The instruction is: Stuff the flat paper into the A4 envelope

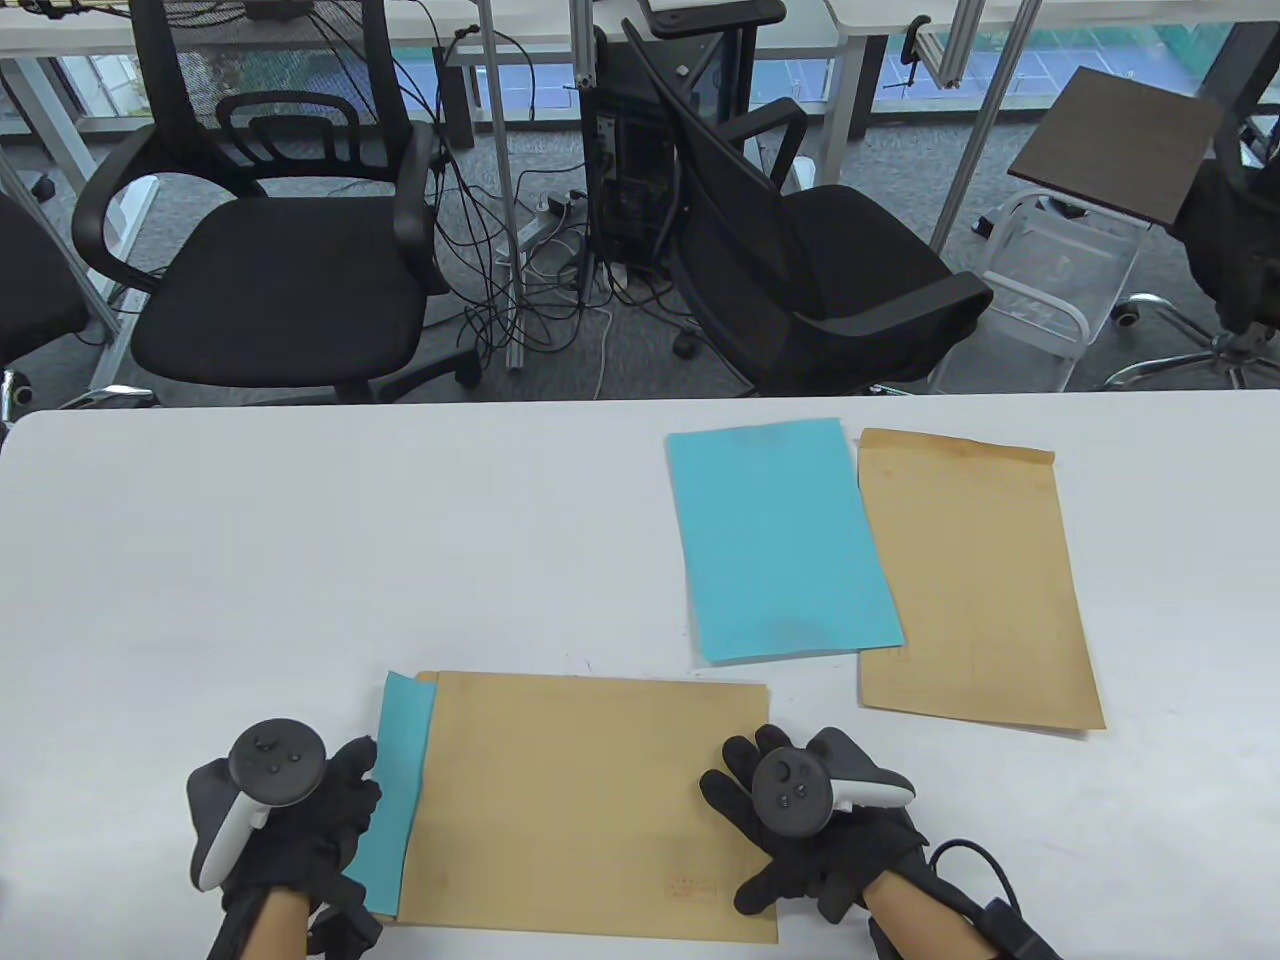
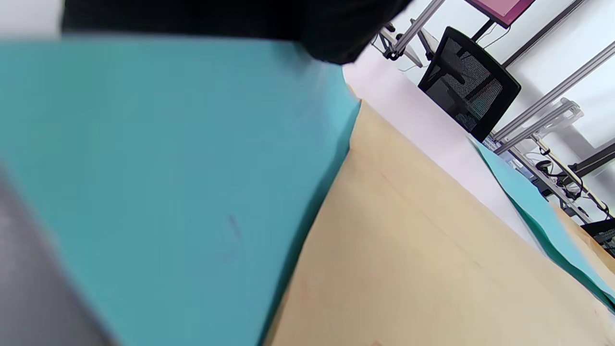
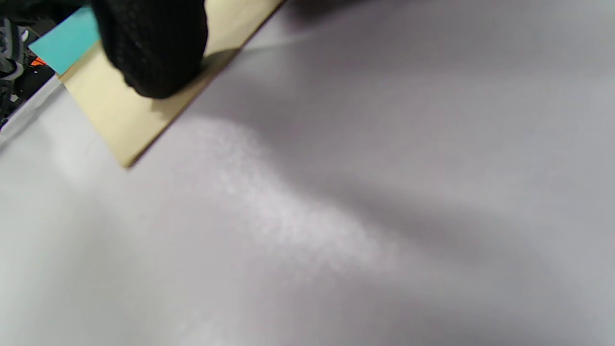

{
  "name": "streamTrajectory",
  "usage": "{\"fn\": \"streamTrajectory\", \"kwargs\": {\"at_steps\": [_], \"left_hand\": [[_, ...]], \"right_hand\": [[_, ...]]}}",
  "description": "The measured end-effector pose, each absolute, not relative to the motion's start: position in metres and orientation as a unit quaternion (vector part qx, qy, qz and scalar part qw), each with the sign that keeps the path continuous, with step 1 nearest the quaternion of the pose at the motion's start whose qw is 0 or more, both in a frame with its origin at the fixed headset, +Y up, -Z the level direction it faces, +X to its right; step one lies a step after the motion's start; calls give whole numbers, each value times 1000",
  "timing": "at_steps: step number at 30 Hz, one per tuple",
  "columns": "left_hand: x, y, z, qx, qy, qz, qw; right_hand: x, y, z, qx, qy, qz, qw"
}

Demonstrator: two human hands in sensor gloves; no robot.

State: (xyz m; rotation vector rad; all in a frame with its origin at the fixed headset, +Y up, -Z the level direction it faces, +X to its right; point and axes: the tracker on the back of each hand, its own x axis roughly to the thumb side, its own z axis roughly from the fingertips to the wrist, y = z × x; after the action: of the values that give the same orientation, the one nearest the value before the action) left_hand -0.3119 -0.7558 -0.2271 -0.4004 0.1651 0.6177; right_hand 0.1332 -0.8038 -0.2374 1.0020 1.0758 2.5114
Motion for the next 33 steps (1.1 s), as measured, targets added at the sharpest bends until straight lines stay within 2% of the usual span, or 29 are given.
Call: {"fn": "streamTrajectory", "kwargs": {"at_steps": [9, 16, 26, 33], "left_hand": [[-300, -756, -226, -181, 76, 244, 950], [-282, -755, -226, -201, 49, 145, 968], [-274, -762, -227, -246, 19, 180, 952], [-270, -763, -227, -248, 9, 189, 950]], "right_hand": [[133, -804, -237, 342, 367, 857, 115], [134, -804, -237, 343, 366, 857, 116], [134, -806, -237, 344, 370, 853, 130], [135, -806, -237, 343, 370, 854, 129]]}}
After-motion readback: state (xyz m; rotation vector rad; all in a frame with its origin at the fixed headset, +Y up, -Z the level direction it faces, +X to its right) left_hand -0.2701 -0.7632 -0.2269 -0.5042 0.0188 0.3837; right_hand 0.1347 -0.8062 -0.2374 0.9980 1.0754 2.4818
